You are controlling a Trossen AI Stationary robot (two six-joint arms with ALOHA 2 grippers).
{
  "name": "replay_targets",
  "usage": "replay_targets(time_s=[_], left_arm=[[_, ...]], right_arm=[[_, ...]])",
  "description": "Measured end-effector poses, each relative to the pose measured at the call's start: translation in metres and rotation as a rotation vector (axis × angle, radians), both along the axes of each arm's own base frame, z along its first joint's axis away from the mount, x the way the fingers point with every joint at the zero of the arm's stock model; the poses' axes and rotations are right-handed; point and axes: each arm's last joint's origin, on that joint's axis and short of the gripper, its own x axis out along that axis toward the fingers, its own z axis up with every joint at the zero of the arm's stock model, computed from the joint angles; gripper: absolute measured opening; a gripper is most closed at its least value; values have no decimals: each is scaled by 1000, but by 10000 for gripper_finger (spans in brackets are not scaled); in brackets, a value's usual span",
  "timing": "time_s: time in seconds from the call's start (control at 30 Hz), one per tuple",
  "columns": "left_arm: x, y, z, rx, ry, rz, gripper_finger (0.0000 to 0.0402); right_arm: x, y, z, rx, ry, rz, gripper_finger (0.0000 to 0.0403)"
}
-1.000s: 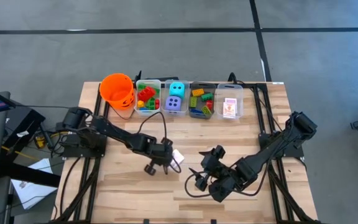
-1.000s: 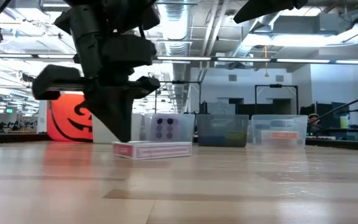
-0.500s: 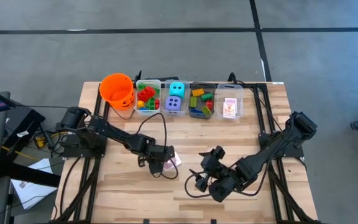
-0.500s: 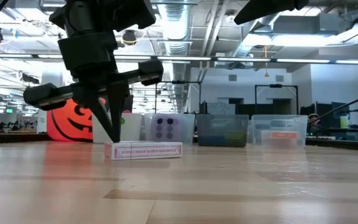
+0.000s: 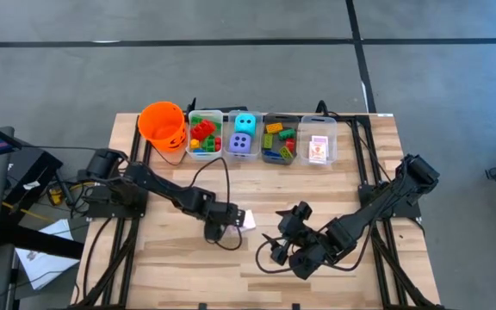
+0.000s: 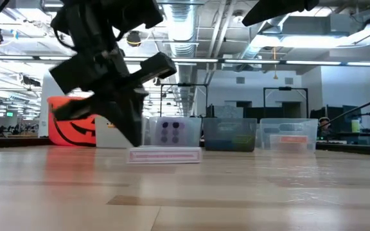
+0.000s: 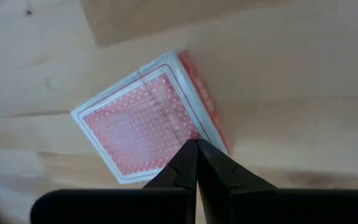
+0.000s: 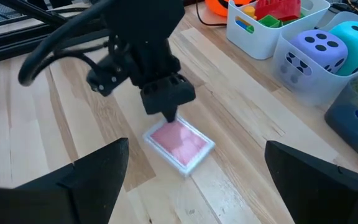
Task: Pick & Place Toys
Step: Put the red deck of cards into the right transparent bin
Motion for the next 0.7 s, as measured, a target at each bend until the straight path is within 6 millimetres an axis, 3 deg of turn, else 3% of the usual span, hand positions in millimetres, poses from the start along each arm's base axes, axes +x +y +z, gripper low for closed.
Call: replay_targets(time_s=[0.17,0.33,0.43,0.53,0.7], left_arm=[[7,1,10,57,-126,-17,0],[-1,-3,57,-23,-300,26,0],[-14,-4,89,-215,-410,215,0],[-30,-2,123,-528,-489,492,0],[-63,7,166,-1039,-478,864,6]], right_arm=[[0,0,0,-2,1,2,368],[-1,-1,-1,-11,8,-1,368],[-1,-1,-1,-14,12,-2,368],[-1,-4,-6,-37,27,2,368],[-10,-14,-37,-120,124,14,368]])
